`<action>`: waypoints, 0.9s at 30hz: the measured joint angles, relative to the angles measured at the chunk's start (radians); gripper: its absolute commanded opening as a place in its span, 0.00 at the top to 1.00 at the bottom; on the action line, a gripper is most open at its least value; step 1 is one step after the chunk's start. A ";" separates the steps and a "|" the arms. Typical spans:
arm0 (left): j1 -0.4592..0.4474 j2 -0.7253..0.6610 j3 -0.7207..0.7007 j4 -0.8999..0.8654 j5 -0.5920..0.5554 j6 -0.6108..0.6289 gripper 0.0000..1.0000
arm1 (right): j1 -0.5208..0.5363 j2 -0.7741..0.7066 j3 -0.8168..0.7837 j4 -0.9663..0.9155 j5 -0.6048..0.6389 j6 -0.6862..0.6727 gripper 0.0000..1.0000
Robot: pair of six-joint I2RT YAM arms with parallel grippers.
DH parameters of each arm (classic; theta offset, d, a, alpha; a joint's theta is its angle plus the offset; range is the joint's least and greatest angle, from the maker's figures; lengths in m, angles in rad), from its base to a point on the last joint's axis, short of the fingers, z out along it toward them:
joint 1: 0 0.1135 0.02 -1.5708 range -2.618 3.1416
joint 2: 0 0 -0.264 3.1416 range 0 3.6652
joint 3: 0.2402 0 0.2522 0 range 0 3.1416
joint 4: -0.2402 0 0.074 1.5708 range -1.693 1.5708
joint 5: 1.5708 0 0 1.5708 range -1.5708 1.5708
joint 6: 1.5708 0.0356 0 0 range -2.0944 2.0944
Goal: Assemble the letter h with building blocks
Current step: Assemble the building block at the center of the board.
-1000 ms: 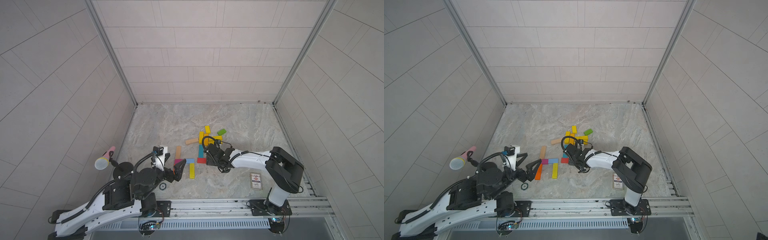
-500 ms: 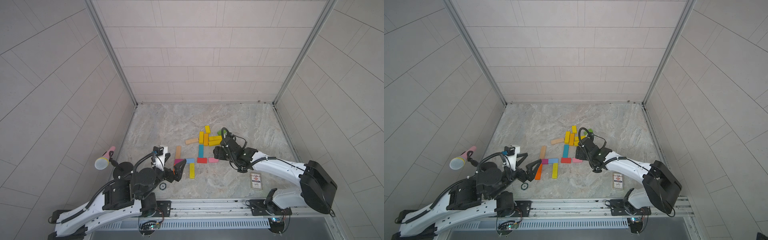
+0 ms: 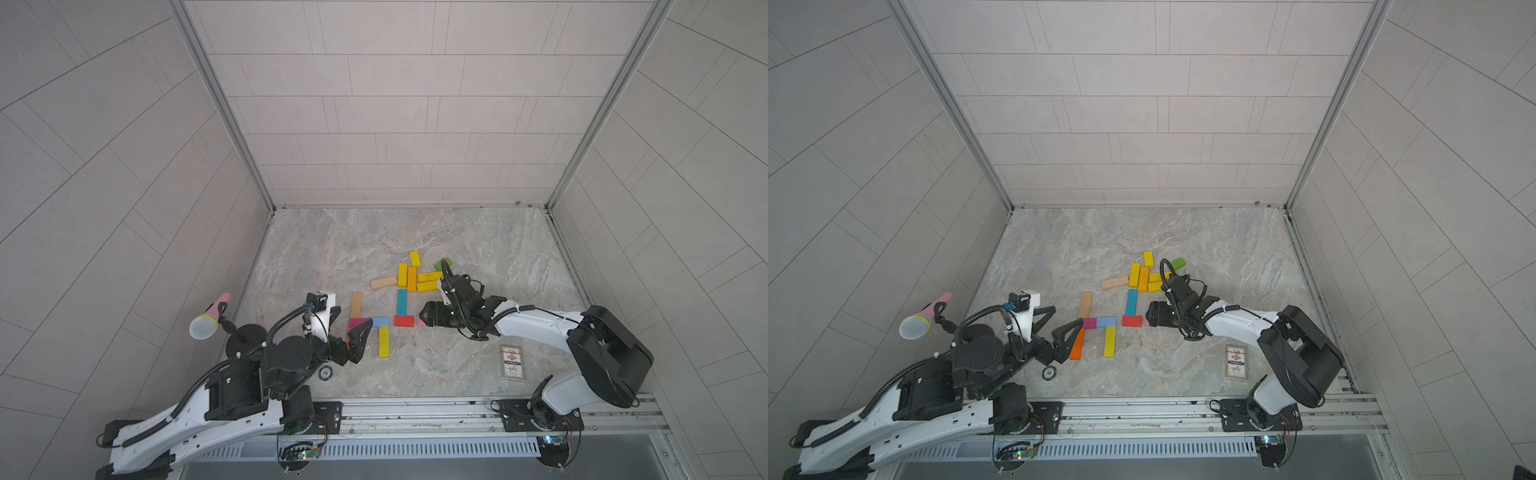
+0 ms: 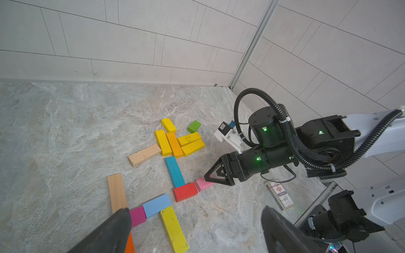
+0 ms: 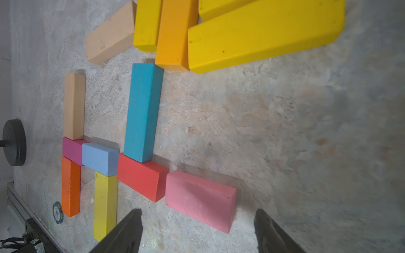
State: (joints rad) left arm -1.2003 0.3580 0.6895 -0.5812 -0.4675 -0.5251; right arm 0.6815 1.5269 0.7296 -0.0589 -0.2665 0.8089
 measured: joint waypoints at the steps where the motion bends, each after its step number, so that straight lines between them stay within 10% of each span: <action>1: 0.000 0.000 0.000 0.000 0.000 0.000 0.00 | 0.000 0.011 0.000 0.005 -0.004 0.002 0.19; 27: 0.000 0.002 0.000 0.000 -0.001 0.001 0.00 | 0.020 0.039 0.001 0.048 -0.021 0.038 0.20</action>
State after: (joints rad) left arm -1.2003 0.3595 0.6895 -0.5812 -0.4683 -0.5240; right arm 0.7017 1.5661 0.7307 -0.0109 -0.2878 0.8471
